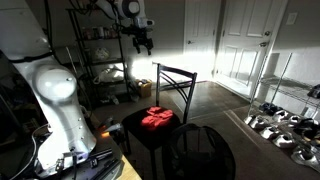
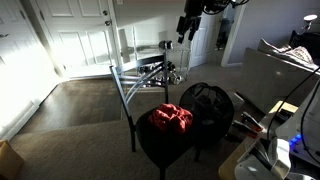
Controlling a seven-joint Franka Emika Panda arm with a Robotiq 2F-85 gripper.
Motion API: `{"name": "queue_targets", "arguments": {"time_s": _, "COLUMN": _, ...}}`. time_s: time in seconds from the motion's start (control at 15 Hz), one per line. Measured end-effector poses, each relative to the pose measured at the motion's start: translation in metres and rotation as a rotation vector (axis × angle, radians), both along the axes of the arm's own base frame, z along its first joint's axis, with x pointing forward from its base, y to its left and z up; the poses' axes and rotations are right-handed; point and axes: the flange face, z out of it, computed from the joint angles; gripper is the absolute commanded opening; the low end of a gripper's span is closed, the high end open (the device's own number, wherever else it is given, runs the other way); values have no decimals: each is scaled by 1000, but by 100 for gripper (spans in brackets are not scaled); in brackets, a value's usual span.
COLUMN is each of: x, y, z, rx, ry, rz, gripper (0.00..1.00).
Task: Put the cloth in the black object
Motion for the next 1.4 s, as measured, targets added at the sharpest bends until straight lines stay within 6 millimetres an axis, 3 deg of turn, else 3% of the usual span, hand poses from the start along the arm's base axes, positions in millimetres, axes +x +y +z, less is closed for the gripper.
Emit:
{"name": "queue_targets", "arguments": {"time_s": 0.73, "x": -1, "y": 8, "z": -6, "rx": 0, "ry": 12, "rz": -7, "gripper": 100}}
{"name": "queue_targets", "arguments": {"time_s": 1.13, "x": 24, "y": 53, "z": -59, "rx": -12, "ry": -21, "rz": -72, "gripper": 100}}
{"name": "queue_targets", "arguments": {"time_s": 1.4, "x": 55, "y": 54, "z": -95, "rx": -54, "ry": -27, "rz": -122, "gripper": 100}}
